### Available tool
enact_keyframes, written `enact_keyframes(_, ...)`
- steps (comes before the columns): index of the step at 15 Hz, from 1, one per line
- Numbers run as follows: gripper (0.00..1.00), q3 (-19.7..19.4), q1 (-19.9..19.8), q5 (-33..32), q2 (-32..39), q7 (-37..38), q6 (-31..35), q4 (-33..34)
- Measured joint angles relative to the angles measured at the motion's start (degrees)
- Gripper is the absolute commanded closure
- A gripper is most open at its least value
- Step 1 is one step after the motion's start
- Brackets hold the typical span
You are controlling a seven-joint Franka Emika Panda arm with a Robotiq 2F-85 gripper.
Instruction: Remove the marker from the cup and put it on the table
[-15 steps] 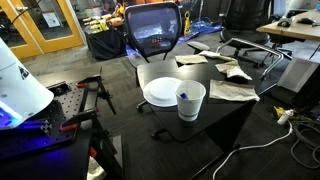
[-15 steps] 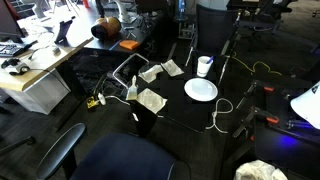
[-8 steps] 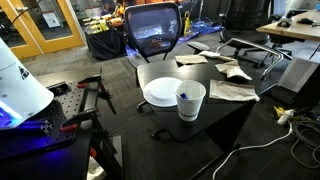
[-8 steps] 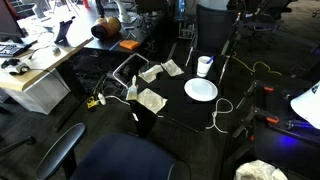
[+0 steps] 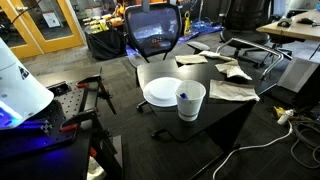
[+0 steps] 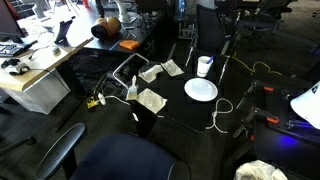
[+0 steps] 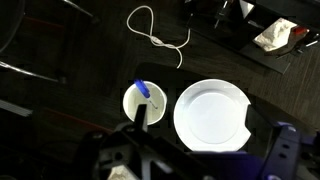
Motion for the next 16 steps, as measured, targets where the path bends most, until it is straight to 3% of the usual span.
enact_keyframes(5,0.00,-0.13,-1.28,-0.74,4.85,0.05,1.44,0.25)
enact_keyframes(16,0.00,0.05,-1.43,-0.88,6.06,0.05,1.60,0.93)
